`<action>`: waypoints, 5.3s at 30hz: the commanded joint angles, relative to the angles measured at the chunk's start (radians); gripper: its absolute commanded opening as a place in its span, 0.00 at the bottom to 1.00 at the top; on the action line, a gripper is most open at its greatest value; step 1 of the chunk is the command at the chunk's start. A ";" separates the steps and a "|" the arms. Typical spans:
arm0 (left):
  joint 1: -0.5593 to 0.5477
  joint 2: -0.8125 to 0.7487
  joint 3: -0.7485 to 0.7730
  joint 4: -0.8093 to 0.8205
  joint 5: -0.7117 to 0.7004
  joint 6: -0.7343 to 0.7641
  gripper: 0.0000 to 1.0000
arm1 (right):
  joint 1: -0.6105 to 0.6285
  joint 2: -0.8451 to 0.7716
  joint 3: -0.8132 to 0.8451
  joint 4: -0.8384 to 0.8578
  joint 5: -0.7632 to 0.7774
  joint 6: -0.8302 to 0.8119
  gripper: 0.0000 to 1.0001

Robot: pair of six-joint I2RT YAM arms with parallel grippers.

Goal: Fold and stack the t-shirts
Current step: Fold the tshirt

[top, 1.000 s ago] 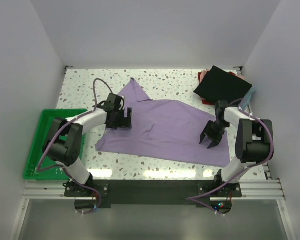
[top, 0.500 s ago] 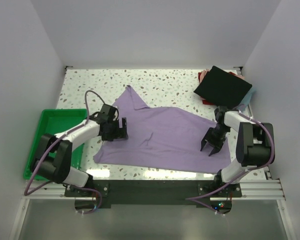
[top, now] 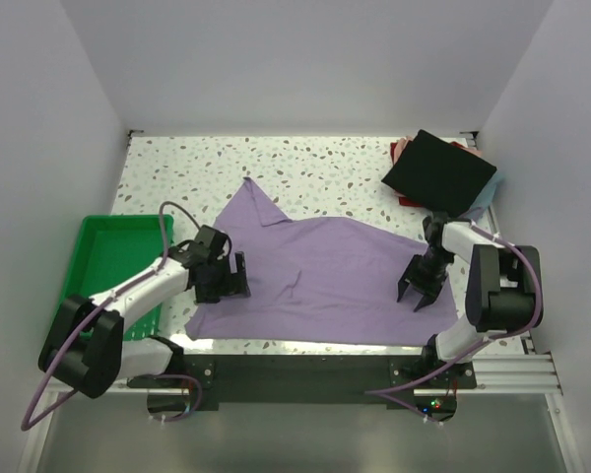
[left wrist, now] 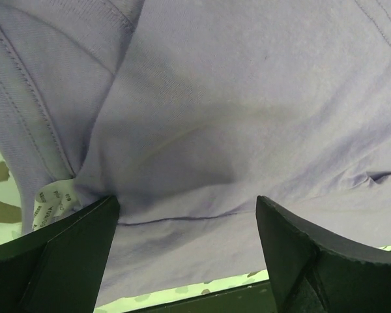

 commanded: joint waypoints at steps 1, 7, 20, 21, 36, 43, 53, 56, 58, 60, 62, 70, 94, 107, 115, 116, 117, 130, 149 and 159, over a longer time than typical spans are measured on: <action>-0.036 -0.038 -0.054 -0.041 0.019 -0.088 0.91 | 0.005 -0.036 -0.007 -0.022 0.037 -0.019 0.52; -0.068 -0.102 -0.092 -0.062 0.002 -0.148 0.92 | 0.003 -0.048 -0.018 -0.028 0.043 -0.041 0.53; -0.034 0.006 0.406 -0.176 -0.078 -0.020 0.97 | 0.005 -0.157 0.287 -0.156 0.043 -0.055 0.54; -0.019 0.032 0.441 -0.168 -0.070 0.020 0.98 | 0.001 -0.151 0.300 -0.142 0.058 -0.052 0.54; 0.130 0.428 0.808 -0.026 0.092 0.189 0.96 | -0.087 0.026 0.354 0.186 0.169 -0.024 0.43; 0.184 0.487 0.840 0.004 0.089 0.179 0.96 | -0.132 0.114 0.354 0.260 0.170 -0.032 0.42; 0.227 0.565 0.862 0.033 0.105 0.148 0.96 | -0.150 0.197 0.335 0.322 0.167 -0.066 0.41; 0.234 0.582 0.872 0.036 0.099 0.151 0.96 | -0.158 0.213 0.318 0.354 0.152 -0.059 0.39; 0.240 0.597 0.879 0.042 0.083 0.163 0.96 | -0.157 0.226 0.311 0.369 0.146 -0.055 0.35; 0.243 0.625 0.892 0.045 0.069 0.172 0.96 | -0.158 0.243 0.308 0.380 0.137 -0.052 0.29; 0.246 0.663 0.918 0.048 0.054 0.188 0.96 | -0.157 0.260 0.309 0.386 0.127 -0.052 0.22; 0.250 0.784 1.013 0.082 0.059 0.208 0.93 | -0.163 0.273 0.338 0.366 0.121 -0.050 0.00; 0.250 1.033 1.248 0.134 -0.006 0.137 0.53 | -0.175 0.260 0.374 0.320 0.092 -0.064 0.00; 0.250 1.067 1.293 0.062 -0.033 0.120 0.08 | -0.173 0.233 0.393 0.296 0.094 -0.069 0.00; 0.250 1.048 1.352 0.067 -0.009 0.085 0.00 | -0.173 0.188 0.472 0.224 0.109 -0.084 0.00; 0.250 1.051 1.374 0.071 -0.001 0.082 0.00 | -0.173 0.190 0.484 0.220 0.111 -0.085 0.00; 0.251 1.054 1.385 0.080 0.000 0.077 0.00 | -0.173 0.193 0.505 0.217 0.112 -0.087 0.00; 0.271 1.116 1.532 0.157 0.117 0.021 0.00 | -0.175 0.282 0.734 0.168 0.092 -0.098 0.00; 0.314 0.737 1.150 0.113 0.165 -0.044 0.00 | -0.175 0.138 0.664 0.119 0.012 -0.144 0.00; 0.314 0.398 0.801 0.048 0.112 -0.058 0.00 | -0.173 -0.049 0.475 0.043 0.087 -0.205 0.00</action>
